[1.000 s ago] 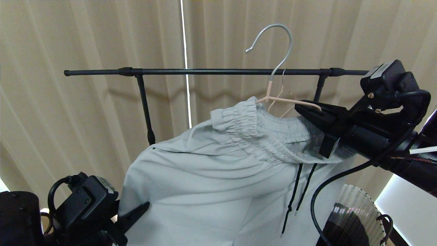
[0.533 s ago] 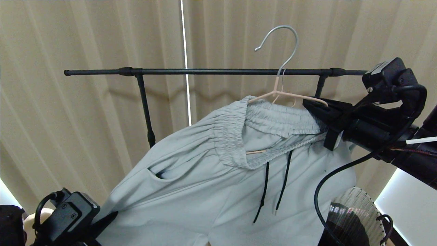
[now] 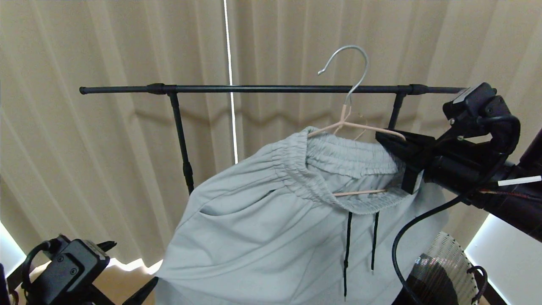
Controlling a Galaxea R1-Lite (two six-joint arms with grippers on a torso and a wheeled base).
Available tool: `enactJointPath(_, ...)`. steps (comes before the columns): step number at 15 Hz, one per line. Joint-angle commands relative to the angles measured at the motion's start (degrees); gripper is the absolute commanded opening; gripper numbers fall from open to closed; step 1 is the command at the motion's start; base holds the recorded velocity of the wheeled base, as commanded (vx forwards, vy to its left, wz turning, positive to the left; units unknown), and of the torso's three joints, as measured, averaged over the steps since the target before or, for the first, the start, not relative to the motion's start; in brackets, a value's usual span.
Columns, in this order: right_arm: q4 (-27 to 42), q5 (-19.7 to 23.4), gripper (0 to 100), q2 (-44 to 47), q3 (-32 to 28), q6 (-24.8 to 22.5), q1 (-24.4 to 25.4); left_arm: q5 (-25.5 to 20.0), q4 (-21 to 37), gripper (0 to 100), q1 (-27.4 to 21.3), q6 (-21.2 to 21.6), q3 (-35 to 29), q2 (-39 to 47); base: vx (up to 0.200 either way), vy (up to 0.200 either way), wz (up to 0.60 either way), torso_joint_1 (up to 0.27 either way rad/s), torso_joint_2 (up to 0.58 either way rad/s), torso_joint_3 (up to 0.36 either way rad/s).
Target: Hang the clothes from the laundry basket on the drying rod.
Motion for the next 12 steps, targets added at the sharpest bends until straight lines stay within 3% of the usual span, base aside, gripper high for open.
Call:
enactJointPath(1,1.65,-0.44,0,-0.02,2.55,-0.07,-0.08,-0.05,0.02,100,-0.09,-0.06,1.04,-6.98,0.0,0.0,0.0,0.0,0.0,0.0)
enactJointPath(4,6.4,-1.67,0,-0.99,2.29,-0.07,-0.08,0.48,0.82,100,0.52,-0.15,0.86,-16.56,0.0,0.0,0.0,0.0,0.0,0.0)
enactJointPath(6,7.36,-3.16,0,-1.25,3.87,-0.07,-0.26,1.53,6.18,100,5.27,-0.23,-0.37,-23.85,0.0,0.0,0.0,0.0,0.0,0.0)
enactJointPath(9,7.19,-3.43,0,-1.25,5.81,0.01,-0.34,1.36,18.22,100,11.95,-3.57,-3.71,-32.2,0.0,0.0,0.0,0.0,0.0,0.0)
enactJointPath(12,7.36,-3.96,0,-1.25,5.98,-0.07,-2.01,1.45,42.3,100,12.83,-13.94,-12.59,-46.27,0.0,0.0,0.0,0.0,0.0,0.0)
